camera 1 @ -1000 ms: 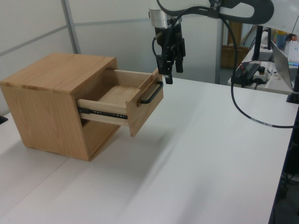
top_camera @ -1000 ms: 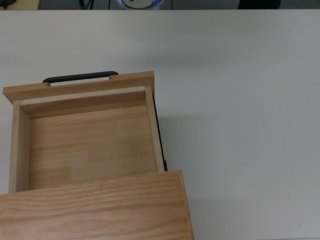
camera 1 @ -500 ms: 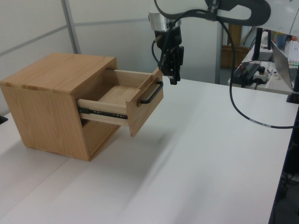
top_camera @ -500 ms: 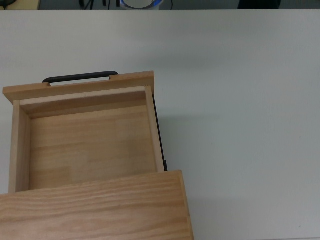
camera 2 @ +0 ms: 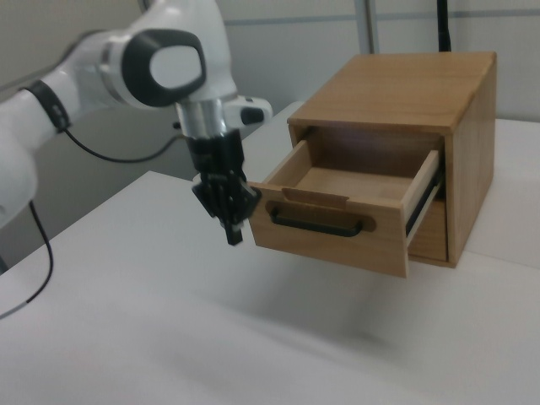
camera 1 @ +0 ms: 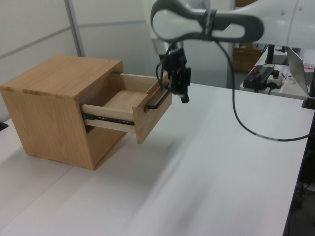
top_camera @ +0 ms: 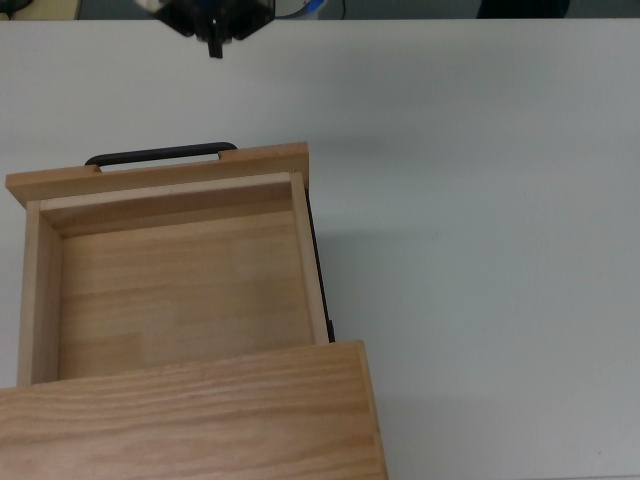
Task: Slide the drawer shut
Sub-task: 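Lower the gripper against the drawer front beside the black handle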
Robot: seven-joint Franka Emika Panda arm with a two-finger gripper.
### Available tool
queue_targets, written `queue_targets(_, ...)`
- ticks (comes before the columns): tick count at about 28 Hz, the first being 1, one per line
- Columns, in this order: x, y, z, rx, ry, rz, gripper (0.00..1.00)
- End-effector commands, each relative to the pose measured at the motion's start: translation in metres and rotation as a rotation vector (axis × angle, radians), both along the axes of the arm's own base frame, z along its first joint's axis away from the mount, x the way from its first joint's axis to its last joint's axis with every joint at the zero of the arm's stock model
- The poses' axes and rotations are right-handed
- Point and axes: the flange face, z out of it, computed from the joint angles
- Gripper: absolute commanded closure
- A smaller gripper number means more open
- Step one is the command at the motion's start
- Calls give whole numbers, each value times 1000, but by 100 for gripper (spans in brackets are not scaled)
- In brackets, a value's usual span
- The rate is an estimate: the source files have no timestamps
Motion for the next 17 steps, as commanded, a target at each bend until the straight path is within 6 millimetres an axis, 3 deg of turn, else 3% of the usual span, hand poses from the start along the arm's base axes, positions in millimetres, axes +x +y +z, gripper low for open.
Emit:
queue_targets(1,16,-1,-28,-32,14,0,100)
queue_targets(17,68,8,-46,-20,-271,15,100)
